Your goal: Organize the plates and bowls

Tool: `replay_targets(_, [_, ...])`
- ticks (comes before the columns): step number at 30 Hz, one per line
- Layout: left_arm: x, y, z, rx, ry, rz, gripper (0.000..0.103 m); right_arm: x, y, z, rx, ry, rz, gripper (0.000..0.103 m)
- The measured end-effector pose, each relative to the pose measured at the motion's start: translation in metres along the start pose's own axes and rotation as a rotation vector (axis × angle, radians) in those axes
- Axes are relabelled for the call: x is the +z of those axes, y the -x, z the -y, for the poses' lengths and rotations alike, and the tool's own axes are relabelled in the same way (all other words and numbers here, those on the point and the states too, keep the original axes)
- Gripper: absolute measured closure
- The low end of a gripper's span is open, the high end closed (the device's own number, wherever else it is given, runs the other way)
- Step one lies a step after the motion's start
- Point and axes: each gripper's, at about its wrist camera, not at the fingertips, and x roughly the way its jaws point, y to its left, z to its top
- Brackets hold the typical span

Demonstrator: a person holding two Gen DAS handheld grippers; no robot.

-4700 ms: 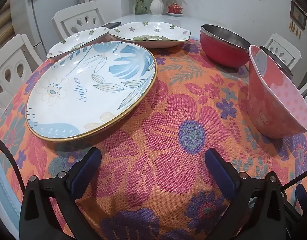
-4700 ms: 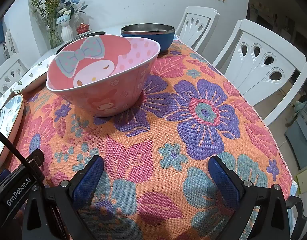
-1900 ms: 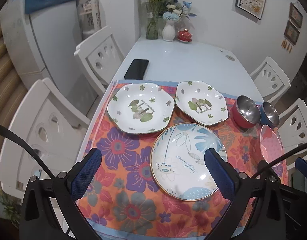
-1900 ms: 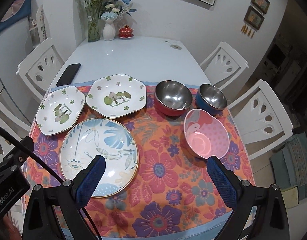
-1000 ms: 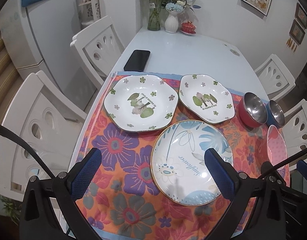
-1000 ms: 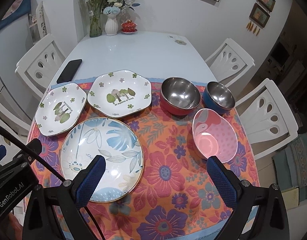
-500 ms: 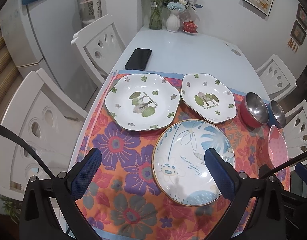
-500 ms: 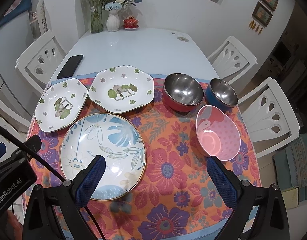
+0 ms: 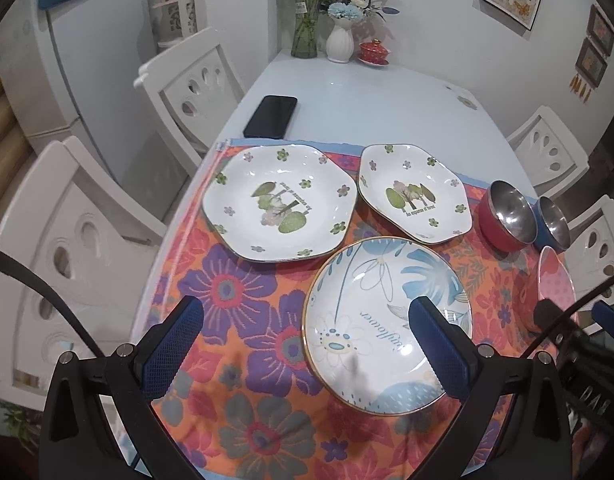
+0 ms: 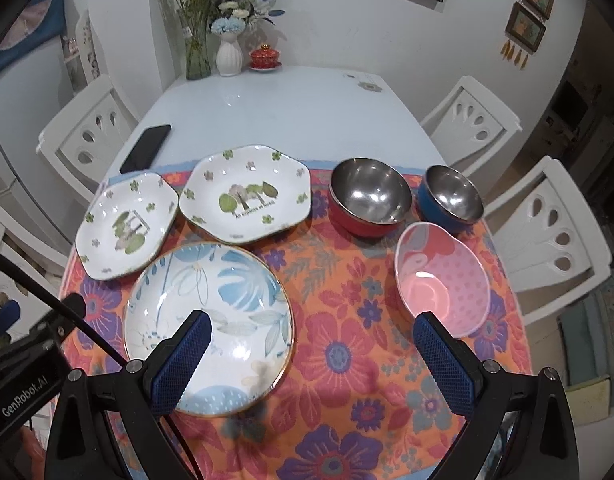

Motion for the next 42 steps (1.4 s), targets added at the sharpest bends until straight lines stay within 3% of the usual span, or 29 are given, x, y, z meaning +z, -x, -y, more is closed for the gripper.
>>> replay_targets(9, [-0.016,-0.053,-0.013,0.0,-0.037,-0.014,0.001,-0.005,-0.056,0.001,0.07,0.031,-0.061,0.003])
replay_targets(12, [-0.021,-0.07,-0.009,-0.004,-0.063,-0.018,0.001,-0.009,-0.084,-0.002,0.112,0.033,-0.116,0.012])
replay_targets(14, [-0.024,-0.079,-0.007,0.008,-0.077,-0.022,0.001,-0.01,-0.103,-0.005,0.132,0.033,-0.152,0.027])
replay_targets(15, [-0.025,-0.084,-0.006,0.015,-0.083,-0.028,0.002,-0.011,-0.112,-0.007,0.135,0.038,-0.165,0.028])
replay_targets(18, [-0.026,-0.097,-0.006,0.006,-0.077,-0.041,0.008,-0.012,-0.125,-0.01,0.149,0.046,-0.172,0.034])
replay_targets(22, [-0.027,-0.11,-0.006,-0.019,-0.068,-0.073,0.038,-0.013,-0.143,-0.012,0.153,0.05,-0.198,0.044])
replay_targets(27, [-0.033,-0.123,-0.007,-0.052,-0.065,-0.113,0.054,-0.015,-0.156,-0.009,0.174,0.041,-0.218,0.054])
replay_targets(31, [-0.036,-0.124,-0.004,-0.129,-0.075,-0.113,0.072,-0.016,-0.165,-0.008,0.215,0.029,-0.233,0.063])
replay_targets(34, [-0.038,-0.127,-0.003,-0.181,-0.058,-0.127,0.074,-0.015,-0.166,-0.008,0.258,0.022,-0.233,0.069])
replay_targets(38, [-0.038,-0.13,-0.007,-0.227,-0.039,-0.133,0.074,-0.015,-0.167,-0.007,0.295,0.047,-0.235,0.069])
replay_targets(42, [-0.039,-0.128,-0.006,-0.227,-0.055,-0.13,0.074,-0.016,-0.164,-0.007,0.32,0.068,-0.236,0.068])
